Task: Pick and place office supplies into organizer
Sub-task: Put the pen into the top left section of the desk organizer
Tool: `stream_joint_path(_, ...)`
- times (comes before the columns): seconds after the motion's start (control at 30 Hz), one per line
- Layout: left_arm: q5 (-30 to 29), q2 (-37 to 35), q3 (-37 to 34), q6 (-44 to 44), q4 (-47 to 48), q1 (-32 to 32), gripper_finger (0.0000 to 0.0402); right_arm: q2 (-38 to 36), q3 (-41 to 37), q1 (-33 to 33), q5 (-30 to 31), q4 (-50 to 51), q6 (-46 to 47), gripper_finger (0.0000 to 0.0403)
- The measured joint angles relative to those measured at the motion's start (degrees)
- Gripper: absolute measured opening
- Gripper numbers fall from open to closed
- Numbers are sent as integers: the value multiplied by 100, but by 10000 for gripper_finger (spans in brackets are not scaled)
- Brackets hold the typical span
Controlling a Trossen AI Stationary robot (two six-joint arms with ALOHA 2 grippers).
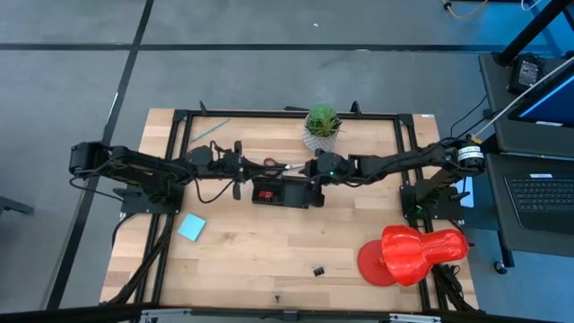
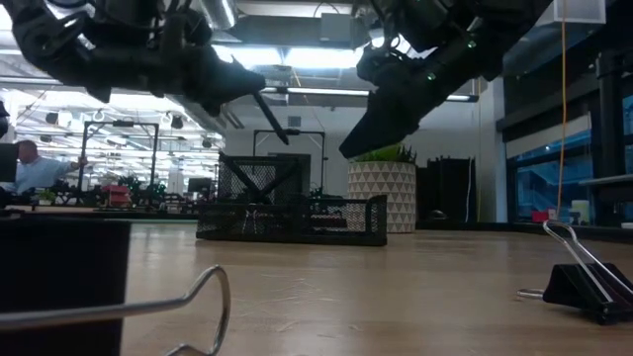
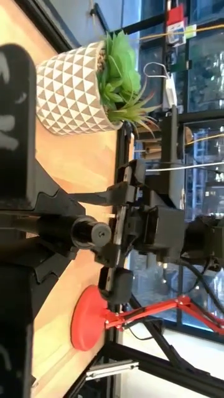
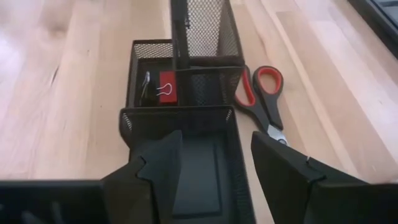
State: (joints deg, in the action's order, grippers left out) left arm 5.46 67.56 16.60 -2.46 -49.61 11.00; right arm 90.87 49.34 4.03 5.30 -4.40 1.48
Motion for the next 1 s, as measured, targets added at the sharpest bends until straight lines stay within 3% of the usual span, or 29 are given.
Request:
stream_joint_path(0.47, -388, 198, -136, -100, 86, -2, 32, 0, 0, 112, 2, -223, 7, 195)
stream_joint_path(1.0, -687, 1551, -140, -584, -774, -2, 39, 0, 0, 112, 2, 19, -17, 195)
